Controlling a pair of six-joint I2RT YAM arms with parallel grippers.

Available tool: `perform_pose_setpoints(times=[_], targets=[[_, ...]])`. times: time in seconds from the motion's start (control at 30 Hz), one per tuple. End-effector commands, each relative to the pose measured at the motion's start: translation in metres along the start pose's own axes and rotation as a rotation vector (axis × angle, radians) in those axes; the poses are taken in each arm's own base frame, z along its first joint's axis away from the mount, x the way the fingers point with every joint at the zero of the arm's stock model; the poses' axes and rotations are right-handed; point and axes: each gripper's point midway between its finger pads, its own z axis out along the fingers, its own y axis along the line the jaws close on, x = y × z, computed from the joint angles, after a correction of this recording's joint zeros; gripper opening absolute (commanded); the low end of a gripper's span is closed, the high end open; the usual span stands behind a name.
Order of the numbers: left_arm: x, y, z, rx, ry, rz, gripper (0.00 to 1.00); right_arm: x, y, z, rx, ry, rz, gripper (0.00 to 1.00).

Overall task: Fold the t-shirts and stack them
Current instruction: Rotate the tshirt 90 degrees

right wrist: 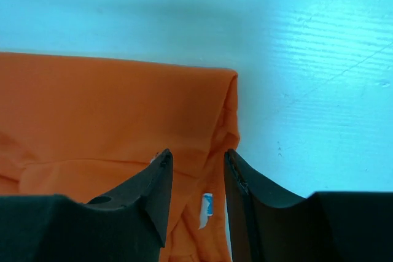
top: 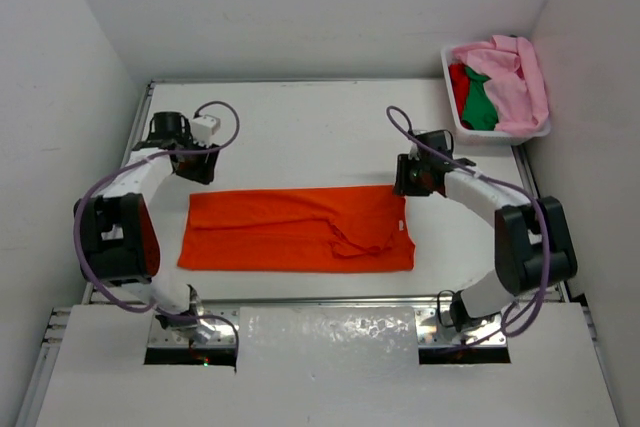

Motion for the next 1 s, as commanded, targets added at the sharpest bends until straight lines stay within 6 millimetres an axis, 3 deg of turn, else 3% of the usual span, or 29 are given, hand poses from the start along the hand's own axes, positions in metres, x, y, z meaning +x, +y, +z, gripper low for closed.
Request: perform_pose_setpoints(times=[0.0, 0.17, 0.23, 0.27, 0.33, 0.37, 0.4, 0.47, 0.5, 0.57, 0.6, 0.63, 0.67, 0.7, 0.73, 0.77, 0.83, 0.87, 0.97], targets=[[0.019, 0.027, 0.010, -0.077, 0.033, -0.055, 0.54, 0.002, -0.009, 0.010, 0.048, 0.072, -0.007, 0.38], [0.056, 0.038, 0.028, -0.101, 0.113, -0.080, 0.53, 0.015, -0.010, 0.041, 0.044, 0.183, -0.008, 0.33], [0.069, 0.037, 0.030, -0.102, 0.140, -0.078, 0.53, 0.007, -0.008, 0.050, 0.037, 0.180, -0.011, 0.27], [0.075, 0.037, 0.031, -0.100, 0.152, -0.078, 0.53, 0.012, -0.010, 0.059, 0.041, 0.208, -0.007, 0.25], [0.090, 0.036, 0.034, -0.100, 0.195, -0.074, 0.53, -0.007, -0.008, 0.068, 0.048, 0.194, -0.008, 0.21], [0.095, 0.034, 0.035, -0.095, 0.209, -0.071, 0.53, -0.003, -0.013, 0.081, 0.067, 0.226, -0.007, 0.21], [0.101, 0.032, 0.036, -0.093, 0.226, -0.068, 0.53, -0.026, -0.010, 0.086, 0.069, 0.193, -0.010, 0.21], [0.113, 0.027, 0.035, -0.077, 0.255, -0.057, 0.53, -0.044, -0.009, 0.102, 0.074, 0.180, -0.016, 0.20], [0.111, 0.026, 0.033, -0.071, 0.246, -0.057, 0.53, -0.065, -0.005, 0.121, 0.068, 0.159, -0.020, 0.20], [0.095, 0.021, 0.028, -0.024, 0.200, -0.071, 0.53, -0.089, 0.001, 0.143, 0.045, 0.134, -0.026, 0.21], [0.070, 0.022, 0.024, 0.003, 0.135, -0.070, 0.54, -0.113, 0.009, 0.168, 0.014, 0.106, -0.029, 0.21], [0.058, 0.023, 0.021, 0.018, 0.111, -0.071, 0.54, -0.128, 0.013, 0.179, -0.001, 0.084, -0.030, 0.21], [0.053, 0.020, 0.017, 0.043, 0.114, -0.088, 0.54, -0.177, 0.027, 0.178, -0.029, -0.015, -0.038, 0.22], [0.032, 0.026, 0.011, 0.044, 0.076, -0.083, 0.54, -0.168, 0.023, 0.205, -0.034, 0.006, -0.032, 0.22], [0.027, 0.027, 0.009, 0.049, 0.075, -0.087, 0.54, -0.183, 0.025, 0.211, -0.039, -0.034, -0.029, 0.23], [0.029, 0.024, 0.006, 0.066, 0.097, -0.094, 0.54, -0.213, 0.032, 0.211, -0.059, -0.129, -0.025, 0.26], [0.025, 0.026, -0.001, 0.066, 0.107, -0.099, 0.54, -0.230, 0.037, 0.214, -0.093, -0.202, -0.015, 0.33], [0.024, 0.025, -0.004, 0.071, 0.106, -0.098, 0.54, -0.242, 0.041, 0.211, -0.111, -0.257, -0.023, 0.41], [0.023, 0.027, -0.008, 0.053, 0.111, -0.105, 0.54, -0.271, 0.050, 0.184, -0.127, -0.345, -0.056, 0.54]])
